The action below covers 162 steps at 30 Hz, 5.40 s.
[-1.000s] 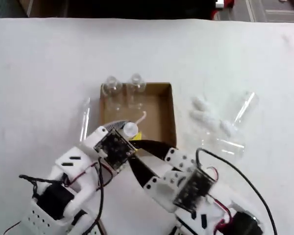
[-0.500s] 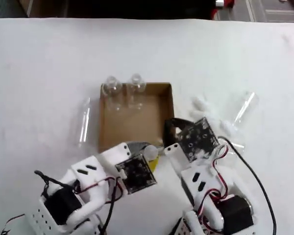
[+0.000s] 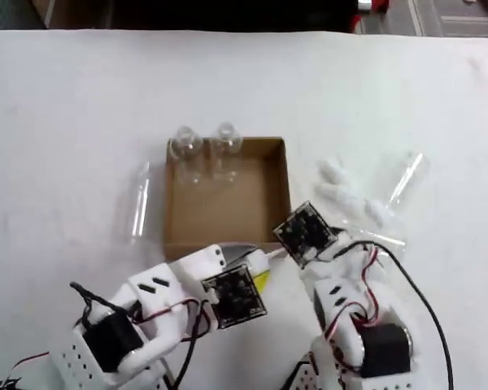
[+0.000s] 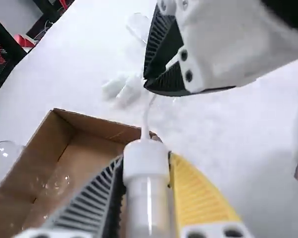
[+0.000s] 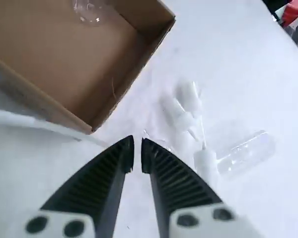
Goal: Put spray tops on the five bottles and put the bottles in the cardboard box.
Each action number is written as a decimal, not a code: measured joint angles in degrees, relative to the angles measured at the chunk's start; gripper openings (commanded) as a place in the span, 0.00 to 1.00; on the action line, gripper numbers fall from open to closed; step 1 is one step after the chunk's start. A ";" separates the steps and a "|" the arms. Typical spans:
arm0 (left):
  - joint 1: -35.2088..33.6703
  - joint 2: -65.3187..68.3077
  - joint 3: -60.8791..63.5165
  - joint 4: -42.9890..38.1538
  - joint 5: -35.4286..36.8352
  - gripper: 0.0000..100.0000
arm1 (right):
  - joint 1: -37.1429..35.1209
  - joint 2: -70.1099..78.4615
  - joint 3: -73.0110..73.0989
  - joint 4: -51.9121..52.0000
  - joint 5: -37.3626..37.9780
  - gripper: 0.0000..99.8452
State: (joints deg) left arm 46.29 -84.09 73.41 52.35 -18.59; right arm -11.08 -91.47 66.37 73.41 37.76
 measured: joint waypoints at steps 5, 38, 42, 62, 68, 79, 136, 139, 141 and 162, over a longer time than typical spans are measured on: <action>0.00 0.00 0.53 -1.14 0.00 0.02 | -1.05 -10.55 0.00 2.81 0.62 0.02; 0.00 -0.09 1.58 -1.14 0.00 0.02 | -27.16 -9.23 -9.23 15.03 18.02 0.23; 0.00 -0.09 1.58 -1.14 0.00 0.02 | -25.32 -9.23 -5.71 12.31 18.46 0.14; -0.18 0.00 1.93 0.35 -0.88 0.02 | -24.26 -9.23 -2.02 10.37 23.74 0.12; -0.09 0.00 1.93 1.41 -2.81 0.02 | -20.31 -9.23 -2.99 9.41 26.55 0.12; -0.18 0.00 1.85 4.13 -2.90 0.02 | -22.51 -9.32 2.20 5.36 27.69 0.07; -7.38 -0.18 -7.12 9.67 -0.09 0.02 | -17.14 -11.34 -3.08 3.69 18.55 0.07; -7.38 -0.18 -7.12 9.67 0.00 0.02 | -20.04 -11.34 -3.08 2.37 16.88 0.07; -7.38 -0.18 -7.12 9.67 0.09 0.02 | -20.75 -11.34 -2.37 0.88 16.70 0.07; -0.44 -0.09 -5.89 8.53 0.26 0.02 | -24.62 -11.34 3.69 -3.08 16.35 0.07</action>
State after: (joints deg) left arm 45.85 -84.18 67.52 60.88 -18.33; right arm -35.69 -102.81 70.07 70.33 54.11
